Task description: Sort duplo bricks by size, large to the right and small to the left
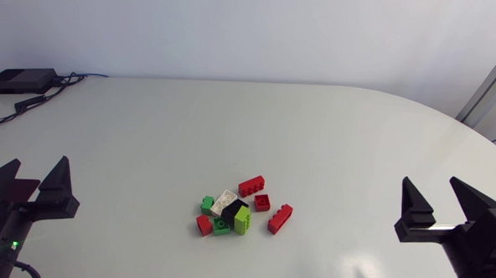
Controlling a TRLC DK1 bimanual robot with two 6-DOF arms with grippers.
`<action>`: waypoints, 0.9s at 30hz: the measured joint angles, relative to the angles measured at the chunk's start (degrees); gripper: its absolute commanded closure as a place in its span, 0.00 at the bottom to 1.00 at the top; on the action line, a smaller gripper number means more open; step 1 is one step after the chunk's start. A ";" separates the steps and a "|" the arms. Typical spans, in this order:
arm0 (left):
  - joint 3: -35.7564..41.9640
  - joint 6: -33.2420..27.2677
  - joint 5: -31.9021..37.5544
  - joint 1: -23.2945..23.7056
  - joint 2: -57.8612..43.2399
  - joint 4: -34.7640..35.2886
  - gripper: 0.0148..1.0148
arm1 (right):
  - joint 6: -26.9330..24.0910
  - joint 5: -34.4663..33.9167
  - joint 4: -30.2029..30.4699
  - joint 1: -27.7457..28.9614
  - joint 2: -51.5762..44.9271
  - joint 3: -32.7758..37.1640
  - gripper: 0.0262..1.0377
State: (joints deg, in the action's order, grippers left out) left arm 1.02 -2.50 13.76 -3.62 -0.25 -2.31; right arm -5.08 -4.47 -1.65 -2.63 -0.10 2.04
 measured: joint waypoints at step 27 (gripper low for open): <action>2.67 -6.51 -1.55 -4.33 -2.23 7.96 0.04 | -5.66 7.13 7.43 -1.95 -8.48 2.67 0.03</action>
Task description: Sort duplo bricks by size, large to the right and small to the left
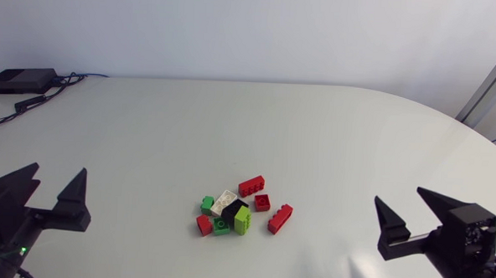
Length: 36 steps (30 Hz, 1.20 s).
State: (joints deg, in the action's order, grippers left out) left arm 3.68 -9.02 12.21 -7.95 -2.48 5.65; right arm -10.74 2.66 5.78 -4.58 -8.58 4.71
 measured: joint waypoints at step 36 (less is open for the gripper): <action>63.10 2.64 -0.66 -2.23 -44.33 65.44 0.04 | 25.92 3.06 57.94 -11.93 -61.99 66.45 0.03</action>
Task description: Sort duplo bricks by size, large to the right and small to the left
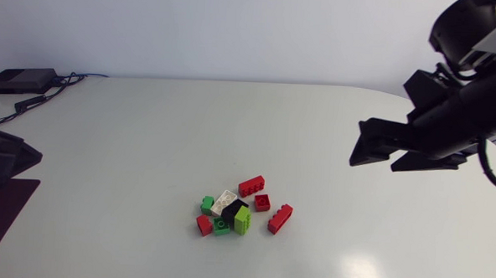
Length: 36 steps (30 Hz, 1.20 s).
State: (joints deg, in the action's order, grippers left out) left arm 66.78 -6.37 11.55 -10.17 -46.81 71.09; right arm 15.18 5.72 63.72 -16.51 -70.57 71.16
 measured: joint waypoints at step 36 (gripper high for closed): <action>-2.97 -1.27 0.02 -0.72 -1.60 -8.57 0.04 | -15.58 -2.25 -12.85 -13.64 -10.25 -5.51 0.04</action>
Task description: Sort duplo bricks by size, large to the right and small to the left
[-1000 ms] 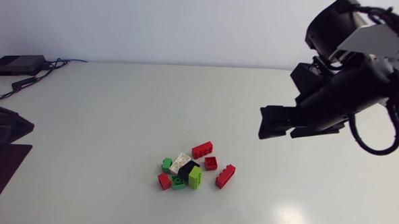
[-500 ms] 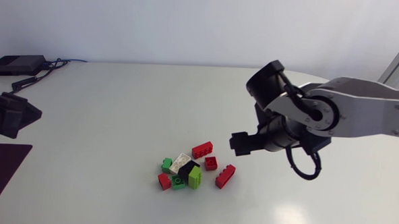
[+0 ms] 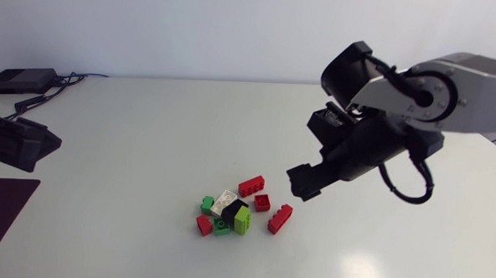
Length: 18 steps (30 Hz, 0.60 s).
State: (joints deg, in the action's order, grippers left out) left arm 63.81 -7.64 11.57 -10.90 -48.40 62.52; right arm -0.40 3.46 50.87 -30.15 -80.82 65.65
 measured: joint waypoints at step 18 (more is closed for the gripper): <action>-2.62 -1.79 -0.02 -2.36 4.50 -1.01 0.04 | -39.04 3.15 13.18 -2.14 -6.12 0.46 0.04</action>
State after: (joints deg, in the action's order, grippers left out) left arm 61.19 -9.43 11.55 -13.26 -43.90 61.52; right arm -39.44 6.61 64.05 -32.29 -86.94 66.11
